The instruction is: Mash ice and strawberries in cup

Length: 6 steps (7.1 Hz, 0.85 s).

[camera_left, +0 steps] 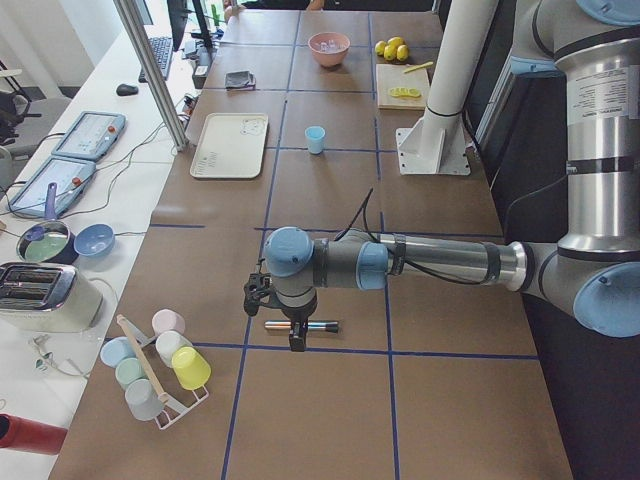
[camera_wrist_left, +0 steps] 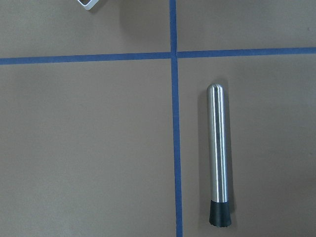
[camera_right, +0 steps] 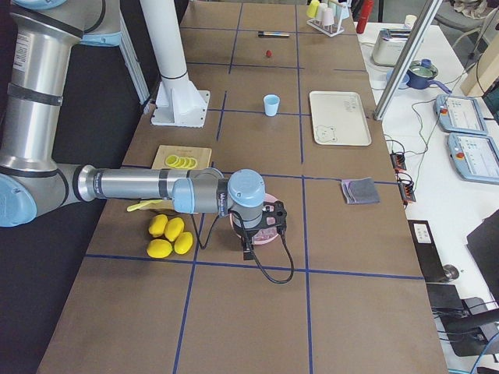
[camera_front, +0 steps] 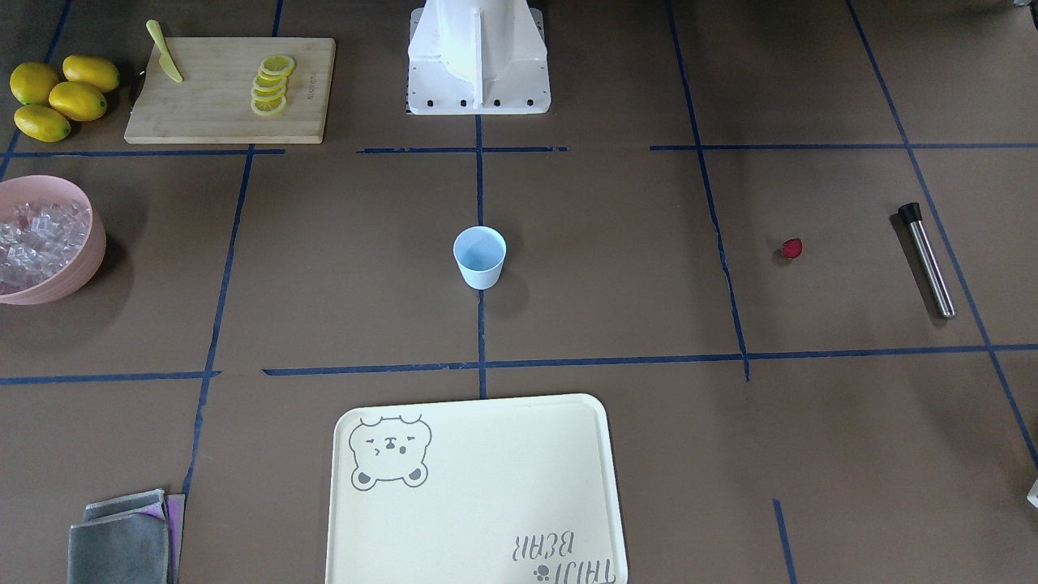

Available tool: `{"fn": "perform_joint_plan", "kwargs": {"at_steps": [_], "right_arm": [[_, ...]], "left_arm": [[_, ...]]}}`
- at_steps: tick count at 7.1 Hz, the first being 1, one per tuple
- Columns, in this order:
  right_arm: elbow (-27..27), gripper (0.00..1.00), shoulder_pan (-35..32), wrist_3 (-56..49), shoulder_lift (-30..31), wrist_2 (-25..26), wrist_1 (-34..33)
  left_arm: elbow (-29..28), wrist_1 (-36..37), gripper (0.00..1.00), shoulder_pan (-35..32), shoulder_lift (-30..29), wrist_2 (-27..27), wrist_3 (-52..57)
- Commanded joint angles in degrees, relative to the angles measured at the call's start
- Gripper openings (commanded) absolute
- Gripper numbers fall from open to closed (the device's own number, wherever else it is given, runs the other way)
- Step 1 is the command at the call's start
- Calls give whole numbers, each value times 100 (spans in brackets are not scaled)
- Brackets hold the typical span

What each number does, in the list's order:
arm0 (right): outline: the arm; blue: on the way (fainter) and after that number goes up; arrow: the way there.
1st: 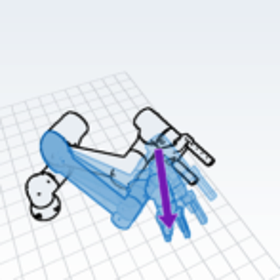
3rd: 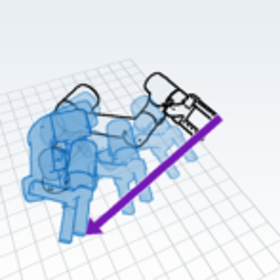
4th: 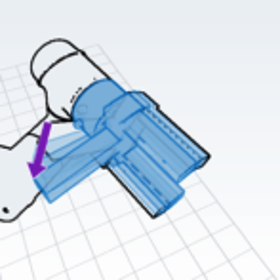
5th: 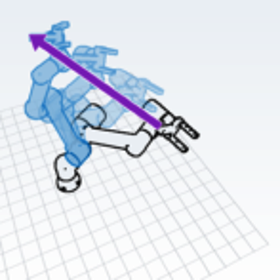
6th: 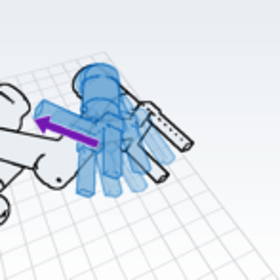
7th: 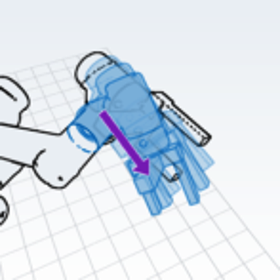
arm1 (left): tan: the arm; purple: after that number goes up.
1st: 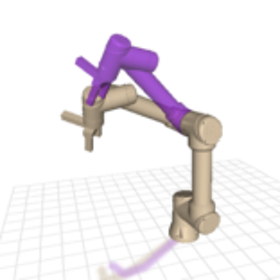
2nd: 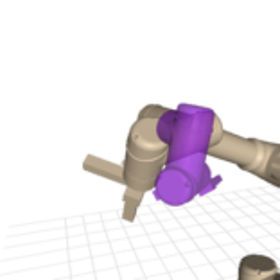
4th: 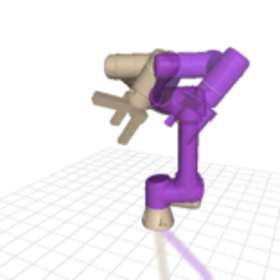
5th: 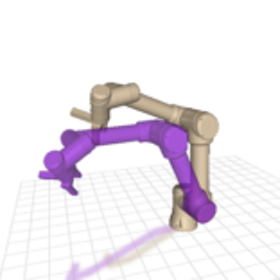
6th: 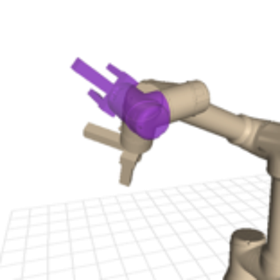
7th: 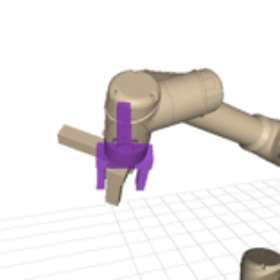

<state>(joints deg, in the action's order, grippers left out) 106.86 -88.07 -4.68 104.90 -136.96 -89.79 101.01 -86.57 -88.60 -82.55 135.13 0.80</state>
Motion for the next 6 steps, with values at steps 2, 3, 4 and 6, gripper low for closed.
{"fn": "perform_joint_plan", "kwargs": {"at_steps": [2, 3, 4, 6], "right_arm": [[176, 100, 0, 19, -48, -24, 49], [264, 100, 9, 150, -49, -41, 49], [274, 99, 35, 804, -40, -59, 49], [632, 97, 725, 2417, -49, -147, 267]], "left_arm": [[6, 0, 100, 0, 28, 5, -1], [6, 0, 100, 0, 28, 5, -1], [6, 0, 100, 0, 37, 5, -1], [6, 0, 100, 0, 37, 13, -10]]}}
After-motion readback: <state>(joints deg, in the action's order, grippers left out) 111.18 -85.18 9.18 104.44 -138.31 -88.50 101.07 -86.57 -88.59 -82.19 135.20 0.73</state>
